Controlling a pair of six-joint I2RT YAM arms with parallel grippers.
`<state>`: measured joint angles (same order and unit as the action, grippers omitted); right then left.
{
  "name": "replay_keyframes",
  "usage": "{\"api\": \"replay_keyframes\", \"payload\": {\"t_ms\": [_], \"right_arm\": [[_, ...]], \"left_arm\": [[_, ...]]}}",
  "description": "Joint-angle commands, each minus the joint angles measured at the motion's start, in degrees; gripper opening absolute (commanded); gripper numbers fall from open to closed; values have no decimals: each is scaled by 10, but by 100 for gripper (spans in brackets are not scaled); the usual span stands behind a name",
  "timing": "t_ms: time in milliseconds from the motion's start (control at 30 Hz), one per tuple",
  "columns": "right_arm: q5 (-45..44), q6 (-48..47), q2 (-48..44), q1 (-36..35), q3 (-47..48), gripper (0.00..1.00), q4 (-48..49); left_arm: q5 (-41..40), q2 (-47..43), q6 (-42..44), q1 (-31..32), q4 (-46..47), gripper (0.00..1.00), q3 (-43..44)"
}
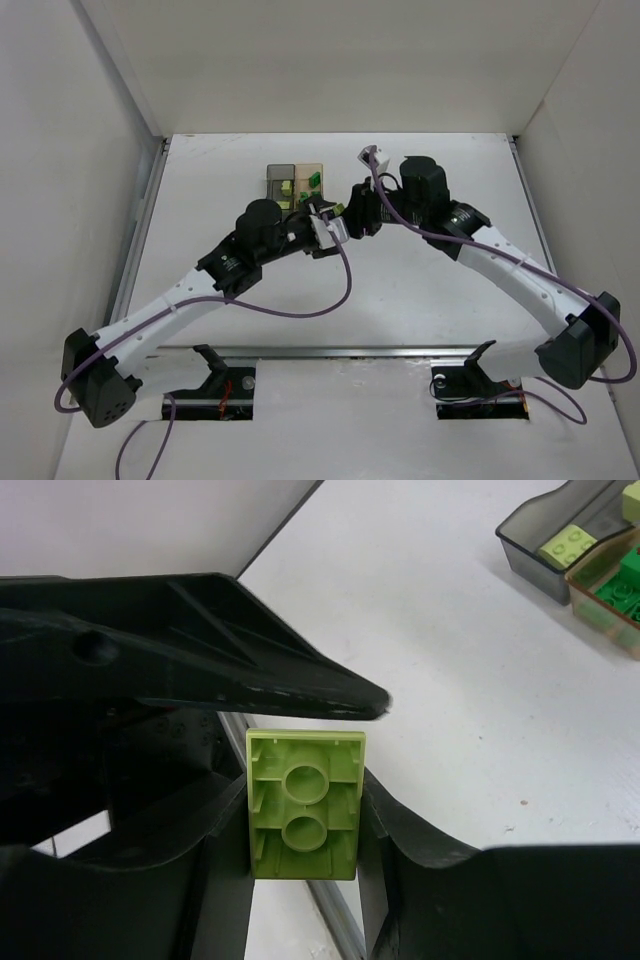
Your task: Sort the legos into containers by color
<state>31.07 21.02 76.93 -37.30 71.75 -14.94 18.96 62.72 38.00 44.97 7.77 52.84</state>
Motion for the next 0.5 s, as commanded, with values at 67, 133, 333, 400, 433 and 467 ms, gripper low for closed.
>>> {"api": "replay_keyframes", "payload": {"t_ms": [67, 133, 333, 400, 433, 467], "right_arm": [[-19, 6, -24, -7, -9, 0, 33], [-19, 12, -18, -7, -14, 0, 33], [-24, 12, -13, -7, -14, 0, 33], [-29, 12, -13, -7, -14, 0, 33], [-29, 12, -13, -7, -14, 0, 28], [-29, 12, -13, -7, -14, 0, 28]], "left_arm": [[-5, -35, -20, 8, 28, 61, -4], [-5, -41, -26, 8, 28, 61, -9], [-5, -46, -36, 8, 38, 58, -15], [-11, -52, -36, 8, 33, 58, -15], [-11, -52, -36, 8, 33, 62, -15], [-11, -58, -36, 8, 33, 67, -20]]}}
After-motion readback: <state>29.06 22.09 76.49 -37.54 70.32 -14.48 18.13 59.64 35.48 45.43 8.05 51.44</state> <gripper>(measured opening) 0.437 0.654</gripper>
